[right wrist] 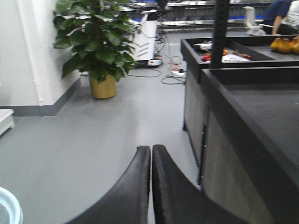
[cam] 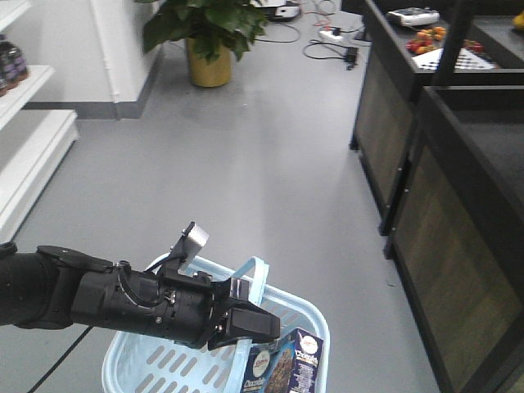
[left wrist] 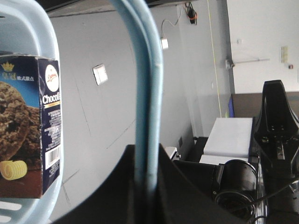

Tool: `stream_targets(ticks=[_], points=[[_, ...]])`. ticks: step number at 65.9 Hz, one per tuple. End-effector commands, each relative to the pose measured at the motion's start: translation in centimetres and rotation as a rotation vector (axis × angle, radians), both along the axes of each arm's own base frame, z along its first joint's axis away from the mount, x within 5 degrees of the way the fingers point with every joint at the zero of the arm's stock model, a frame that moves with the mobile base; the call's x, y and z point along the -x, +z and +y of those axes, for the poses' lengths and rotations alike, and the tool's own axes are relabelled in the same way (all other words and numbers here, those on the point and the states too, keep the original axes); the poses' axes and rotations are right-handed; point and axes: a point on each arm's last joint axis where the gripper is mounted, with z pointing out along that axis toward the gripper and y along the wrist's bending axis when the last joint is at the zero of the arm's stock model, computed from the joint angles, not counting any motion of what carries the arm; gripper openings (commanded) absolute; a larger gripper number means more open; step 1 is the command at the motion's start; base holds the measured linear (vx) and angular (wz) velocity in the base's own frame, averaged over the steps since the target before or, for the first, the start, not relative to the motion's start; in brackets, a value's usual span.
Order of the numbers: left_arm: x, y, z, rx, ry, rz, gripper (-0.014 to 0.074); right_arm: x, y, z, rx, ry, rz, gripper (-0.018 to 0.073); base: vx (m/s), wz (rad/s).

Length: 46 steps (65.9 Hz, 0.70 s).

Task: Left arm holds basket, right arm returns cookies
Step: 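Turn the base away from the drink shelves toward the potted plant, then drive past the potted plant and turn toward the snack shelves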

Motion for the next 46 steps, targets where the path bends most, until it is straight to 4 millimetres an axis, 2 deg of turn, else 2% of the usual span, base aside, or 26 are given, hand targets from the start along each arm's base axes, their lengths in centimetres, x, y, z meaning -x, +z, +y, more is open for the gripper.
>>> stream_targets(ticks=[1, 21, 46], points=[[0.21, 2.80, -0.39, 0.125, -0.012, -0.039, -0.0006, 0.05, 0.80, 0.02, 0.005, 0.002, -0.089, -0.0008, 0.17, -0.44], [0.21, 2.79, -0.39, 0.124, -0.012, -0.040, -0.0006, 0.05, 0.80, 0.02, 0.005, 0.002, -0.089, -0.0008, 0.18, -0.26], [0.21, 2.80, -0.39, 0.125, -0.012, -0.039, -0.0006, 0.05, 0.80, 0.02, 0.005, 0.002, -0.089, -0.0008, 0.22, 0.07]])
